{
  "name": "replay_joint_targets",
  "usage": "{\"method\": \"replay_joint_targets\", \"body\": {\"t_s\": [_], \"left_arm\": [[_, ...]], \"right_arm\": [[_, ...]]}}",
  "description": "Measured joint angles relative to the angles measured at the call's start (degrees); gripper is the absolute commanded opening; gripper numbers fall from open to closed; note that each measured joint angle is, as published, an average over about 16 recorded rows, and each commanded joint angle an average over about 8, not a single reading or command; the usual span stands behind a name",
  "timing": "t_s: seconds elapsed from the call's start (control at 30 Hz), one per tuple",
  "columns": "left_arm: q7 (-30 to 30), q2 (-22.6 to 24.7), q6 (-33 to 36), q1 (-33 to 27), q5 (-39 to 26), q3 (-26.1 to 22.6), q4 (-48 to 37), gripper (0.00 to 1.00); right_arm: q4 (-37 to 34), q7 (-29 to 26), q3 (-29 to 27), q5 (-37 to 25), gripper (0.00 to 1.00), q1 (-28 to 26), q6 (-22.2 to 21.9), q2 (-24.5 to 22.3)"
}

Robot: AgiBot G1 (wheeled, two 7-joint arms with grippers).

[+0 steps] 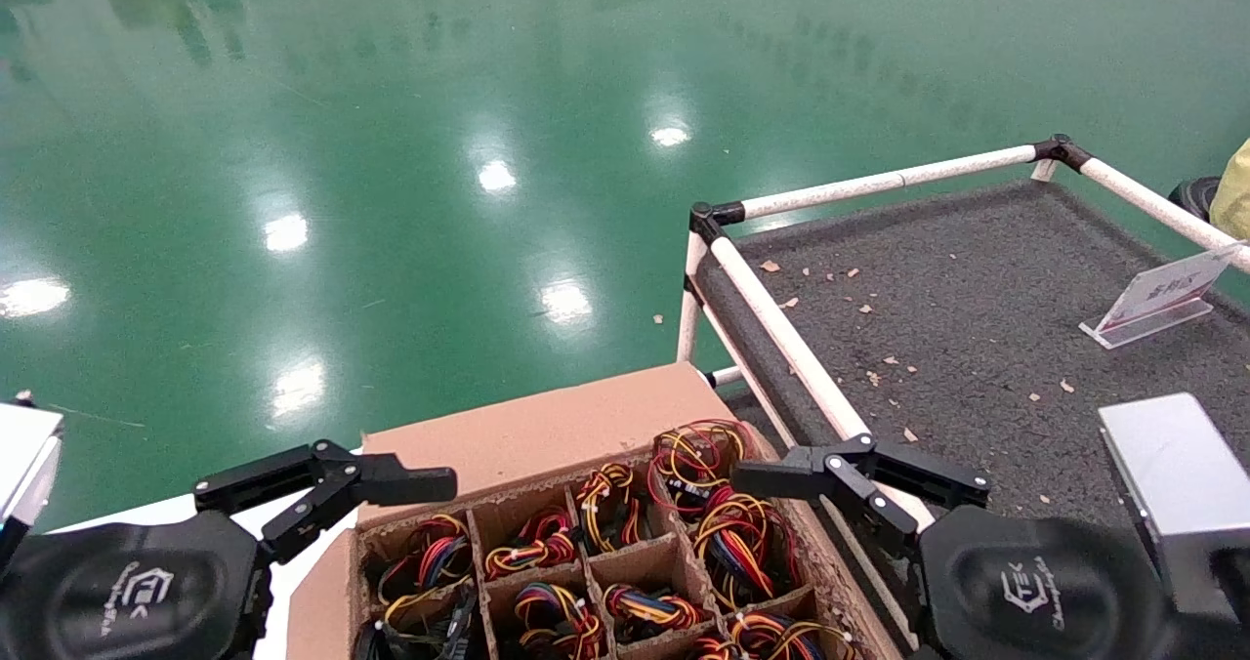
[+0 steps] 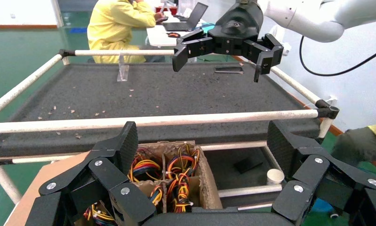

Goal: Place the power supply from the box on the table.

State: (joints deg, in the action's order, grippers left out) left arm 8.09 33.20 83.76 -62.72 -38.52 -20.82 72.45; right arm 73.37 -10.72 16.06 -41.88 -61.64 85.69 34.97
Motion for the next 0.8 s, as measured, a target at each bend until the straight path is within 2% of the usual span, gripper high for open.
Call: {"method": "replay_joint_targets", "body": {"t_s": [0.13, 0.17, 0.8], "left_arm": [[0.0, 0.0, 0.0, 0.0, 0.0, 0.0, 0.0, 0.04], [0.0, 0.0, 0.0, 0.0, 0.0, 0.0, 0.0, 0.00], [0.0, 0.0, 0.0, 0.0, 0.0, 0.0, 0.0, 0.00]], "right_arm": [[0.0, 0.0, 0.0, 0.0, 1.00, 0.0, 0.0, 0.0], [0.0, 0.0, 0.0, 0.0, 1.00, 0.0, 0.0, 0.0], [0.0, 0.0, 0.0, 0.0, 1.00, 0.0, 0.0, 0.0]]}}
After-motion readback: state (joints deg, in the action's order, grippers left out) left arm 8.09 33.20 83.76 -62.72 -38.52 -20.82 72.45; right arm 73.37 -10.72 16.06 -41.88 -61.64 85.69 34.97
